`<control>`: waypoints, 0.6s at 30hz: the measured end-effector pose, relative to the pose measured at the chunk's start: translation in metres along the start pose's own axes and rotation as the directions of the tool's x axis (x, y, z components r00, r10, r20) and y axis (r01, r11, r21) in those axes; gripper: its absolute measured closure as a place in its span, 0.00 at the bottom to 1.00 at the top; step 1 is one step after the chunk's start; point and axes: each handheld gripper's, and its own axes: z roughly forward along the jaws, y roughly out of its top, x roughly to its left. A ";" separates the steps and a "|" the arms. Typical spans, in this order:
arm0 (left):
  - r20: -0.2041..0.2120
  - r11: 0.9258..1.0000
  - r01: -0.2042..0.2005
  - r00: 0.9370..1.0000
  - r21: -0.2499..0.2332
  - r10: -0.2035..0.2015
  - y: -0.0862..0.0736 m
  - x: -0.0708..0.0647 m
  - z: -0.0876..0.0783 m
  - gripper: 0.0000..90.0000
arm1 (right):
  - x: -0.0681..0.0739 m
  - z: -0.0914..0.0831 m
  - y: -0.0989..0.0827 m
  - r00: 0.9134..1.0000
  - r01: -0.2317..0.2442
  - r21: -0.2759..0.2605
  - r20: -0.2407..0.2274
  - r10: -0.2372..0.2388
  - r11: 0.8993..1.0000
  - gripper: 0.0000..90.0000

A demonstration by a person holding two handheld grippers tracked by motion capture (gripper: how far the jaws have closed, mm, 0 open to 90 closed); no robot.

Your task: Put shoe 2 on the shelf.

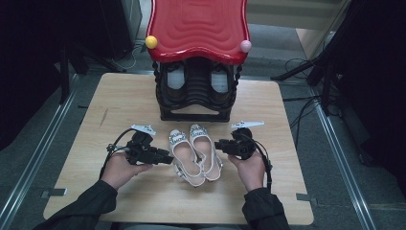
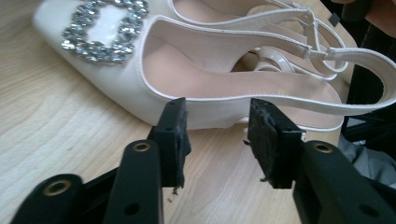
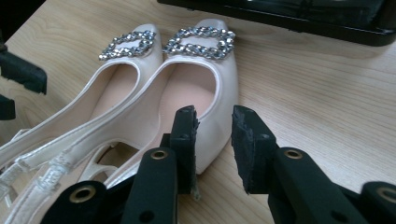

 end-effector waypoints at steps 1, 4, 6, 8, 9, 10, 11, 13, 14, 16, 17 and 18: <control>0.000 1.000 0.003 1.000 0.000 -0.003 0.000 0.001 -0.001 0.61 | 0.001 0.000 0.000 1.000 0.003 0.000 0.000 -0.003 1.000 0.77; -0.012 1.000 0.005 1.000 0.000 -0.005 -0.002 0.003 -0.003 0.56 | 0.003 0.002 0.002 1.000 0.008 0.002 -0.008 -0.008 1.000 0.72; -0.022 1.000 0.000 1.000 0.004 0.000 -0.002 0.003 -0.004 0.55 | 0.005 0.003 0.003 1.000 0.008 0.003 -0.009 -0.008 1.000 0.70; -0.019 1.000 -0.003 1.000 0.001 0.003 -0.003 0.004 -0.006 0.54 | 0.006 0.004 0.004 1.000 0.009 0.003 -0.015 -0.009 1.000 0.70; -0.025 1.000 0.001 1.000 -0.002 -0.001 -0.003 0.004 -0.007 0.53 | 0.007 0.004 0.005 1.000 0.010 0.003 -0.017 -0.010 1.000 0.69; -0.026 1.000 0.002 1.000 -0.003 -0.002 -0.004 0.004 -0.008 0.53 | 0.008 0.005 0.005 1.000 0.010 0.003 -0.018 -0.010 1.000 0.69; -0.031 1.000 0.003 1.000 -0.006 -0.003 -0.005 0.005 -0.010 0.53 | 0.009 0.005 0.006 1.000 0.015 0.005 -0.021 -0.015 1.000 0.69; -0.047 1.000 0.005 0.999 -0.008 -0.005 -0.006 0.006 -0.012 0.52 | 0.013 0.007 0.008 0.999 0.026 0.011 -0.022 -0.026 1.000 0.69; -0.049 1.000 0.004 0.999 -0.008 -0.004 -0.006 0.006 -0.014 0.52 | 0.015 0.008 0.009 0.999 0.033 0.013 -0.024 -0.032 0.999 0.69; -0.057 1.000 0.007 0.998 -0.011 -0.008 -0.007 0.007 -0.016 0.52 | 0.018 0.010 0.010 0.999 0.039 0.019 -0.030 -0.039 0.999 0.69; -0.058 1.000 0.010 0.998 -0.011 -0.011 -0.008 0.008 -0.017 0.52 | 0.019 0.011 0.011 0.999 0.043 0.022 -0.033 -0.042 0.999 0.69; -0.059 1.000 0.013 0.998 -0.013 -0.014 -0.009 0.008 -0.017 0.52 | 0.021 0.012 0.012 0.998 0.043 0.025 -0.037 -0.042 0.999 0.69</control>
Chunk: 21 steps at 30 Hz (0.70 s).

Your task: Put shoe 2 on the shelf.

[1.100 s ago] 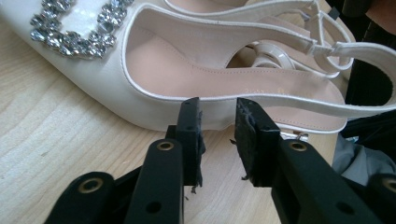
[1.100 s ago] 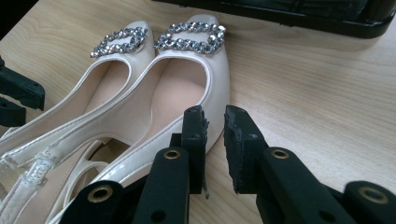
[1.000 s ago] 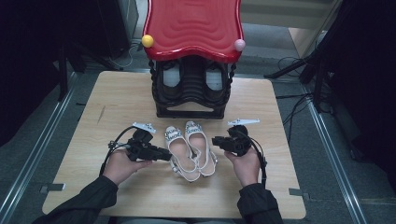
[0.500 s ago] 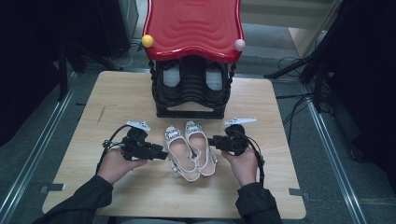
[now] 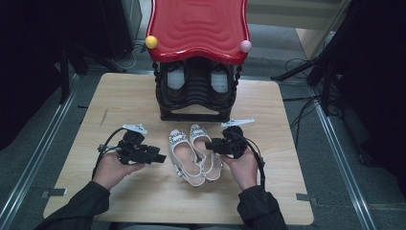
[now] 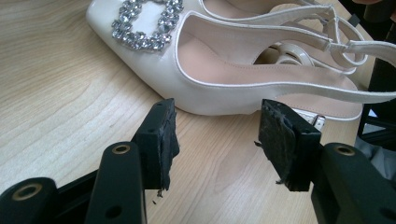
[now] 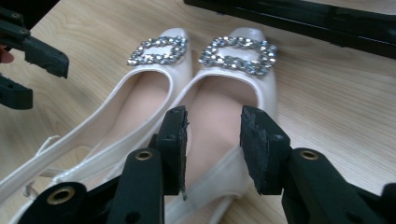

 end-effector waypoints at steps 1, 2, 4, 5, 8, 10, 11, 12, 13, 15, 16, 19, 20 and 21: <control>-0.007 1.000 0.000 1.000 0.001 0.000 0.000 0.000 -0.001 0.52 | 0.002 0.001 0.001 1.000 0.004 0.001 -0.001 -0.004 1.000 0.69; -0.003 1.000 0.002 1.000 0.000 -0.002 -0.001 0.000 -0.001 0.52 | 0.003 0.001 0.002 1.000 0.011 0.005 0.000 -0.011 1.000 0.69; -0.008 1.000 0.005 1.000 -0.003 -0.005 -0.002 0.000 -0.002 0.52 | 0.007 0.003 0.004 1.000 0.013 0.006 -0.011 -0.013 1.000 0.69; -0.013 1.000 0.001 1.000 0.002 -0.001 -0.003 0.001 -0.003 0.51 | 0.009 0.004 0.006 1.000 0.017 0.007 -0.023 -0.017 1.000 0.69; -0.012 1.000 0.007 1.000 0.000 -0.007 -0.005 0.001 -0.004 0.51 | 0.016 0.006 0.009 0.999 0.030 0.018 -0.039 -0.029 0.999 0.70; -0.018 1.000 0.008 1.000 -0.003 -0.008 -0.006 0.001 -0.005 0.51 | 0.021 0.009 0.011 0.998 0.043 0.026 -0.047 -0.042 0.999 0.70; -0.016 1.000 0.007 1.000 0.000 -0.007 -0.007 0.001 -0.006 0.51 | 0.023 0.010 0.012 0.998 0.050 0.027 -0.049 -0.048 0.998 0.70; -0.018 1.000 0.007 1.000 0.003 -0.007 -0.007 0.001 -0.006 0.51 | 0.025 0.011 0.013 0.997 0.052 0.035 -0.050 -0.050 0.998 0.70; -0.021 1.000 0.010 1.000 0.001 -0.010 -0.008 0.001 -0.006 0.51 | 0.027 0.011 0.013 0.997 0.052 0.041 -0.050 -0.050 0.998 0.70; -0.022 1.000 0.005 1.000 0.006 -0.005 -0.008 0.001 -0.006 0.51 | 0.031 0.014 0.015 0.996 0.069 0.052 -0.052 -0.066 0.996 0.70; -0.022 1.000 0.001 1.000 0.011 -0.001 -0.009 0.001 -0.006 0.51 | 0.033 0.016 0.016 0.996 0.073 0.067 -0.056 -0.069 0.995 0.70; -0.027 1.000 -0.009 1.000 0.019 0.009 -0.009 0.002 -0.007 0.51 | 0.038 0.021 0.017 0.995 0.080 0.092 -0.063 -0.074 0.993 0.70; -0.028 1.000 -0.008 1.000 0.017 0.008 -0.009 0.002 -0.008 0.51 | 0.039 0.023 0.018 0.995 0.087 0.110 -0.062 -0.080 0.990 0.70; -0.028 1.000 -0.002 1.000 0.011 0.003 -0.009 0.002 -0.009 0.51 | 0.040 0.026 0.018 0.995 0.093 0.124 -0.057 -0.087 0.988 0.70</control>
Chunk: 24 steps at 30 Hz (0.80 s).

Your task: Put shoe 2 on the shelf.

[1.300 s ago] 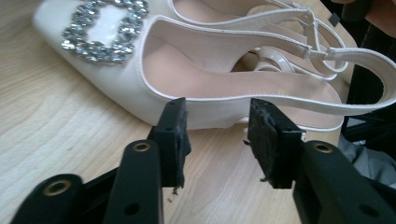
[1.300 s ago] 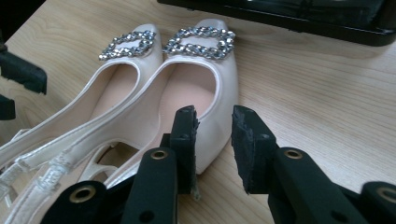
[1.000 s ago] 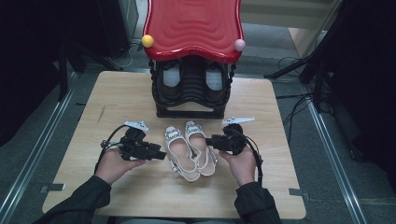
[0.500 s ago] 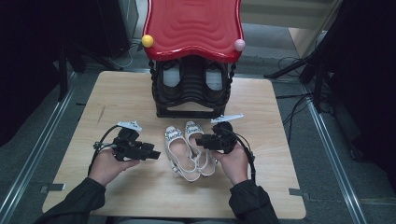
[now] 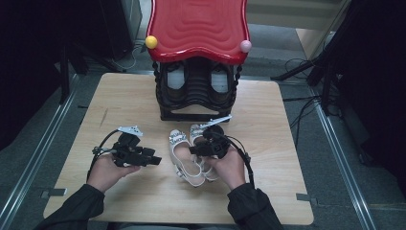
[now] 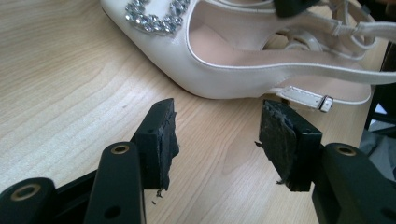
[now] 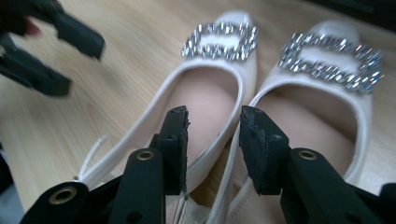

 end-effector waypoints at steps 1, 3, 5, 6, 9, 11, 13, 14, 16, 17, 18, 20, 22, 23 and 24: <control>0.005 1.000 0.003 1.000 -0.003 -0.003 0.000 0.001 -0.001 0.51 | 0.001 0.002 0.000 1.000 0.001 0.022 0.007 -0.001 1.000 0.70; 0.011 1.000 0.000 1.000 -0.006 0.000 0.000 0.001 -0.002 0.51 | 0.003 0.007 0.000 1.000 0.000 0.061 0.024 -0.002 0.998 0.70; 0.013 1.000 -0.002 1.000 -0.010 0.002 0.000 0.002 -0.002 0.51 | 0.003 0.008 0.000 1.000 -0.005 0.074 0.031 0.003 0.997 0.70; 0.014 1.000 -0.003 1.000 -0.012 0.003 0.001 0.002 -0.003 0.51 | 0.004 0.008 0.001 0.999 -0.011 0.083 0.035 0.008 0.996 0.71; 0.015 1.000 -0.004 1.000 -0.019 0.004 0.002 0.002 -0.004 0.51 | 0.005 0.010 0.003 0.999 -0.019 0.119 0.050 0.014 0.993 0.72; 0.020 1.000 -0.005 1.000 -0.026 0.006 0.004 0.002 -0.006 0.51 | 0.007 0.012 0.003 0.998 -0.019 0.159 0.066 0.009 0.987 0.72; 0.017 1.000 -0.007 1.000 -0.028 0.007 0.005 0.003 -0.007 0.51 | 0.006 0.013 0.002 0.997 -0.022 0.178 0.074 0.009 0.984 0.73; 0.017 0.999 -0.002 1.000 -0.033 0.003 0.005 0.003 -0.008 0.51 | 0.006 0.014 0.002 0.997 -0.021 0.183 0.080 0.007 0.983 0.74; 0.009 0.999 -0.012 1.000 -0.030 0.012 0.006 0.005 -0.009 0.51 | 0.007 0.016 0.001 0.995 -0.014 0.216 0.096 -0.007 0.976 0.74; 0.006 0.999 -0.010 1.000 -0.031 0.010 0.006 0.005 -0.010 0.51 | 0.008 0.015 0.000 0.995 -0.006 0.221 0.100 -0.016 0.975 0.76; 0.005 0.999 -0.011 1.000 -0.031 0.011 0.006 0.006 -0.011 0.51 | 0.007 0.015 -0.001 0.995 -0.006 0.221 0.100 -0.017 0.975 0.77; 0.002 0.999 -0.003 1.000 -0.037 0.003 0.007 0.008 -0.012 0.51 | 0.005 0.014 -0.001 0.995 -0.024 0.221 0.096 0.003 0.975 0.79; -0.004 0.999 -0.005 1.000 -0.037 0.005 0.007 0.010 -0.013 0.51 | 0.005 0.015 0.000 0.995 -0.024 0.232 0.097 0.001 0.972 0.80; -0.008 0.999 -0.010 1.000 -0.035 0.010 0.008 0.010 -0.014 0.51 | 0.006 0.016 0.001 0.995 -0.016 0.239 0.100 -0.008 0.971 0.81; -0.007 0.999 -0.008 1.000 -0.038 0.008 0.008 0.010 -0.014 0.51 | 0.007 0.017 0.002 0.994 -0.015 0.249 0.109 -0.012 0.968 0.82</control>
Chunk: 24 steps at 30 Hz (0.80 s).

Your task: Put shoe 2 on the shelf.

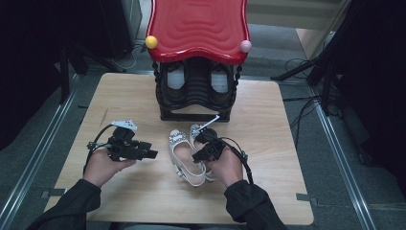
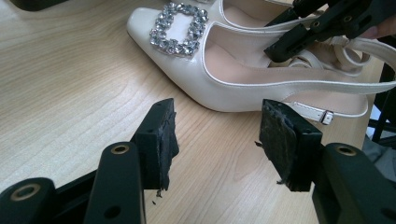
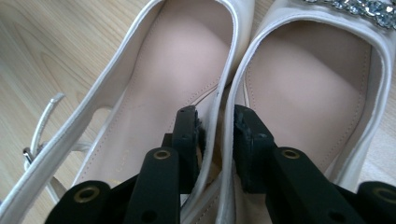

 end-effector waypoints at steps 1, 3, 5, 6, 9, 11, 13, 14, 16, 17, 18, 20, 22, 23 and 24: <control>-0.001 1.000 -0.001 1.000 -0.002 0.001 0.000 0.000 0.000 0.51 | 0.001 0.001 0.001 1.000 0.012 0.004 0.006 -0.012 1.000 0.82; 0.000 1.000 -0.001 1.000 -0.004 0.001 0.000 0.000 -0.002 0.51 | 0.001 0.001 0.003 1.000 0.024 0.022 0.013 -0.024 0.999 0.85; -0.006 1.000 0.001 1.000 -0.007 -0.001 0.000 0.000 -0.003 0.51 | 0.001 0.002 0.005 1.000 0.014 0.034 0.009 -0.015 0.999 0.88; -0.005 1.000 0.000 1.000 -0.008 0.000 0.000 0.000 -0.004 0.51 | 0.000 0.002 0.005 1.000 0.014 0.037 0.010 -0.015 0.999 0.89; -0.010 1.000 0.000 1.000 -0.011 -0.001 -0.001 0.001 -0.006 0.51 | 0.000 0.002 0.005 1.000 0.001 0.039 0.012 -0.002 0.999 0.93; -0.012 1.000 0.003 1.000 -0.014 -0.003 -0.002 0.002 -0.009 0.51 | -0.004 0.001 0.006 0.999 -0.032 0.047 -0.014 0.032 0.998 0.95; -0.015 1.000 0.009 1.000 -0.020 -0.009 -0.004 0.004 -0.012 0.51 | -0.008 0.000 0.007 0.998 -0.051 0.051 -0.041 0.053 0.997 0.95; -0.019 1.000 0.009 1.000 -0.019 -0.009 -0.005 0.005 -0.013 0.51 | -0.009 -0.002 0.008 0.997 -0.055 0.049 -0.047 0.057 0.997 0.95; -0.030 1.000 0.014 0.999 -0.021 -0.014 -0.006 0.007 -0.015 0.51 | -0.009 -0.007 0.010 0.997 -0.048 0.039 -0.052 0.050 0.998 0.96; -0.029 1.000 0.020 0.999 -0.024 -0.021 -0.006 0.008 -0.015 0.51 | -0.010 -0.011 0.011 0.998 -0.037 0.033 -0.055 0.038 0.999 0.96; -0.033 0.999 0.022 0.999 -0.024 -0.023 -0.007 0.009 -0.017 0.51 | -0.010 -0.013 0.012 0.998 -0.039 0.032 -0.058 0.041 0.999 0.96; -0.036 0.999 0.026 0.999 -0.030 -0.028 -0.008 0.010 -0.019 0.51 | -0.010 -0.019 0.013 0.998 -0.011 0.035 -0.063 0.013 0.999 0.96; -0.043 0.999 0.032 0.999 -0.039 -0.034 -0.010 0.011 -0.021 0.51 | -0.009 -0.025 0.015 0.997 0.025 0.042 -0.072 -0.022 0.999 0.96; -0.044 0.999 0.033 0.998 -0.039 -0.034 -0.010 0.011 -0.023 0.51 | -0.008 -0.028 0.016 0.996 0.044 0.041 -0.081 -0.040 0.998 0.96; -0.044 0.998 0.035 0.998 -0.044 -0.037 -0.011 0.012 -0.024 0.51 | -0.008 -0.031 0.017 0.995 0.056 0.038 -0.086 -0.052 0.998 0.96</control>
